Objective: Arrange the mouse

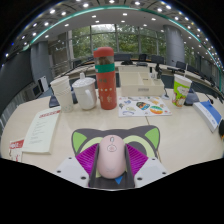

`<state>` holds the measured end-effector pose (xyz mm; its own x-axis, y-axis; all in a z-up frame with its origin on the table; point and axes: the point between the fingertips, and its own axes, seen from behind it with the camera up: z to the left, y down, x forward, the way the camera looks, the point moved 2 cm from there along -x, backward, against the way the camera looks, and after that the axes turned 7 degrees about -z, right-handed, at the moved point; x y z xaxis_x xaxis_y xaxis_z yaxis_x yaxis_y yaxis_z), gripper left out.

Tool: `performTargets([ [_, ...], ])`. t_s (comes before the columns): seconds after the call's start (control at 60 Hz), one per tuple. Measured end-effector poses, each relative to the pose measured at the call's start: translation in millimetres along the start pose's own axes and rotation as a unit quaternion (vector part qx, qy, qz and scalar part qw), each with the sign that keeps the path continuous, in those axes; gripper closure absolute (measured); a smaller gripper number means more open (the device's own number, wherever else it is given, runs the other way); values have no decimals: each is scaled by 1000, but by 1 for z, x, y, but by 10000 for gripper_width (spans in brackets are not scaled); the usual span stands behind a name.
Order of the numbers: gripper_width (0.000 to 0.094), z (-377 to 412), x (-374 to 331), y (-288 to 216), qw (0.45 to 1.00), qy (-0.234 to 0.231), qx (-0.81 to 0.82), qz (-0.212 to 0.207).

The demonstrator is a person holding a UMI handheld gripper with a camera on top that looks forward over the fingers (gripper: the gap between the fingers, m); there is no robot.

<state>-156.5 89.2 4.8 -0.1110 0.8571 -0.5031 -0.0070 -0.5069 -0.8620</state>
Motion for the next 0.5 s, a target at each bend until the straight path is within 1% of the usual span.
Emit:
performTargets([
  [0.05, 439, 1, -1, 2, 1000, -7, 0, 5],
  [0.067, 404, 1, -3, 1, 1000, -7, 0, 8],
  [0.1, 290, 0, -5, 2, 1000, -8, -1, 10],
  [0.15, 64, 0, -11, 3, 1000, -7, -3, 15],
  [0.2, 96, -3, -20, 0, 1000, -1, -3, 13],
  [0.333, 81, -4, -66, -14, 1000, 16, -17, 5],
  [0.5, 82, 10, -150, -28, 999, 31, -29, -8],
])
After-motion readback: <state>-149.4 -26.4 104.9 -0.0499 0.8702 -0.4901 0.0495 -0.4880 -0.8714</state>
